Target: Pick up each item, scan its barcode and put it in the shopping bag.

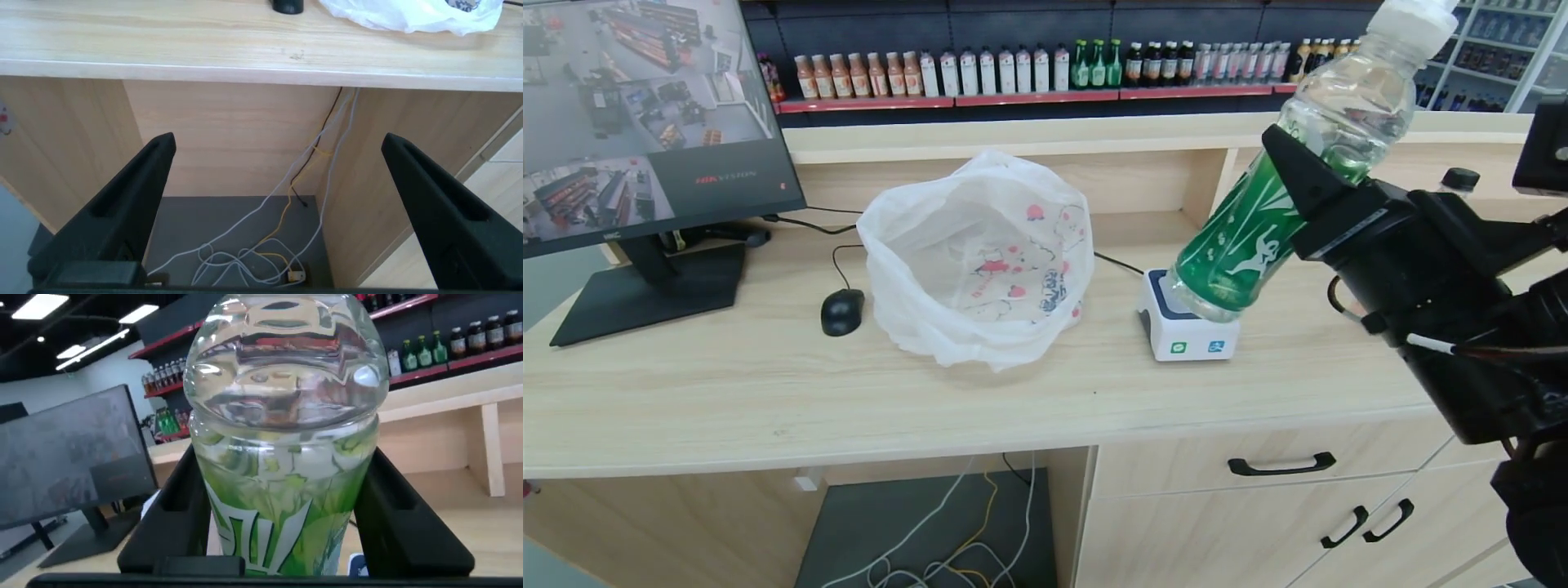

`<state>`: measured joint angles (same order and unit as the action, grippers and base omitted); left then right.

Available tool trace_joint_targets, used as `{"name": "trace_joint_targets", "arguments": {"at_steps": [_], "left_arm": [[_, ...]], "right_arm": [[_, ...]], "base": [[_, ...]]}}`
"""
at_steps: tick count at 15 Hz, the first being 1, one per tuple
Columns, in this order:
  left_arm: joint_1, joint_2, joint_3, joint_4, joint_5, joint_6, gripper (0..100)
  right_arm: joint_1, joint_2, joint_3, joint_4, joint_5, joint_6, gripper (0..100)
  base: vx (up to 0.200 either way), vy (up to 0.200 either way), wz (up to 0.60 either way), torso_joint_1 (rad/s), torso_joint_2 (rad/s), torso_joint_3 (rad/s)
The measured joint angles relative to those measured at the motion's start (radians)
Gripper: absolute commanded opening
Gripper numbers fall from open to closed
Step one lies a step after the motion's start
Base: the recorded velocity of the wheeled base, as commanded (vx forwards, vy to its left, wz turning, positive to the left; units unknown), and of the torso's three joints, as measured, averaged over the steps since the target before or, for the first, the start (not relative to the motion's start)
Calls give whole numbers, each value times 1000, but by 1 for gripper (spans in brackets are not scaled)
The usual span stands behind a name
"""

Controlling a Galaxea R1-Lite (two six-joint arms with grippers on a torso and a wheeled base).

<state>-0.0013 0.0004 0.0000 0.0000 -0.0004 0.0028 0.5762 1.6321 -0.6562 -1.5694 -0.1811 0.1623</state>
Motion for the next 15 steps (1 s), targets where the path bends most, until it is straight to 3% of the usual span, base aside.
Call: {"name": "trace_joint_targets", "arguments": {"at_steps": [5, 10, 15], "left_arm": [[0, 0, 0, 0, 0, 0, 100], [0, 0, 0, 0, 0, 0, 100], [0, 0, 0, 0, 0, 0, 100]], "right_arm": [[1, 97, -130, 1, -6, 203, 0], [-21, 147, -190, 104, -95, 540, 0], [-136, 169, -285, 273, -116, 840, 0]], "base": [[0, 0, 0, 0, 0, 0], [0, 0, 0, 0, 0, 0], [0, 0, 0, 0, 0, 0]]}}
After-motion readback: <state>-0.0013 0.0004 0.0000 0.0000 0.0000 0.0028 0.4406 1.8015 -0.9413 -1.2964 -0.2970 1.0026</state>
